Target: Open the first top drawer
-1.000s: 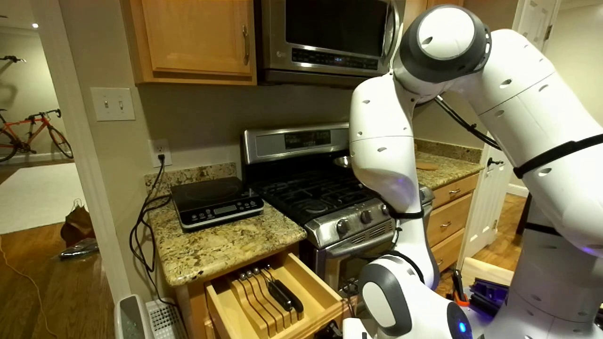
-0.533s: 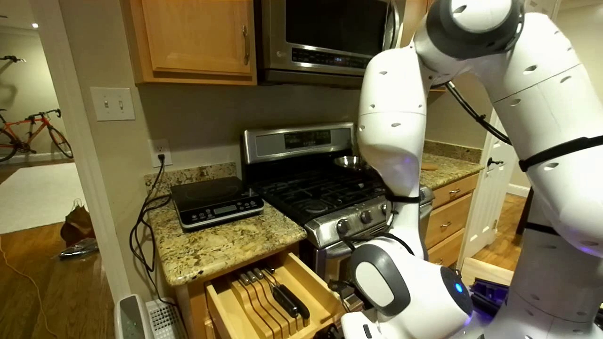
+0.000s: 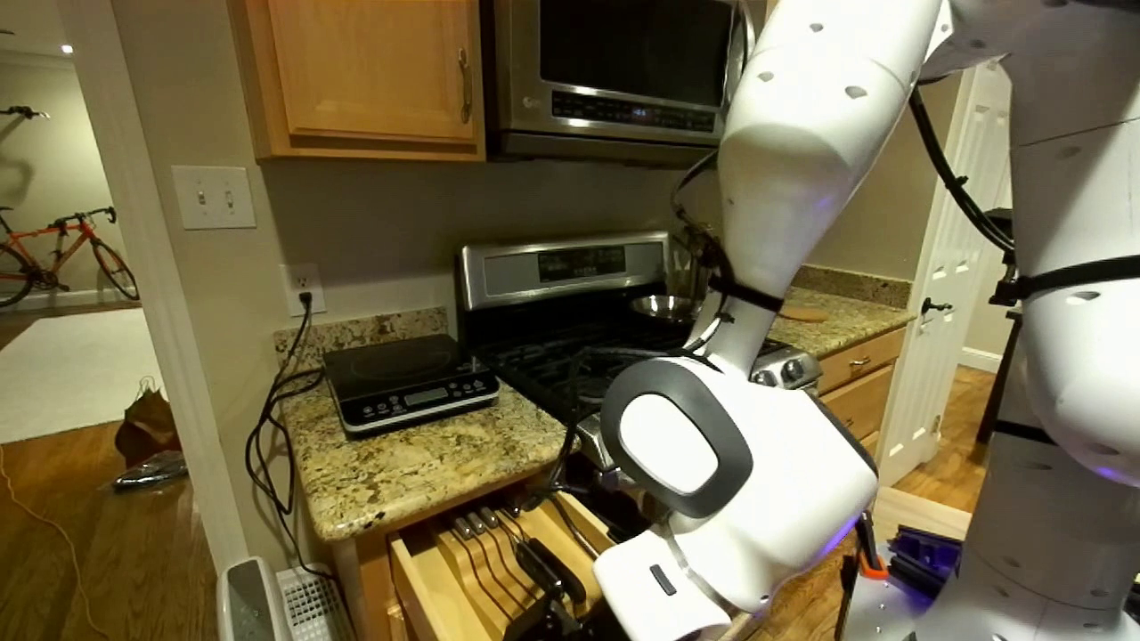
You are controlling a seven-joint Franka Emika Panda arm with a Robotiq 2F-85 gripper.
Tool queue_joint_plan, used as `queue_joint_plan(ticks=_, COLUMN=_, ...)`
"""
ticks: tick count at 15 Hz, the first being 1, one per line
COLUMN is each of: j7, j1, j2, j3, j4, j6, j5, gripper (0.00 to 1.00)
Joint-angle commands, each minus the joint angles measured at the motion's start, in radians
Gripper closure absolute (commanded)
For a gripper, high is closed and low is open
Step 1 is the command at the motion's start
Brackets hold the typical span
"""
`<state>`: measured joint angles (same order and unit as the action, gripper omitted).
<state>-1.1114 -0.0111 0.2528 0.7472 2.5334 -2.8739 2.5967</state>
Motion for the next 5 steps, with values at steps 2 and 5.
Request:
queue_joint_plan(ticks=2, j7=0.04, j1=-0.016, j2=-0.038, j3=0.025, j4=-0.038, j6=-0.06, j5=0.0, gripper=0.0)
queue_joint_plan(ticks=5, j7=0.045, j1=-0.017, j2=-0.035, j3=0.029, j4=-0.05, j6=-0.068, j5=-0.002, gripper=0.0)
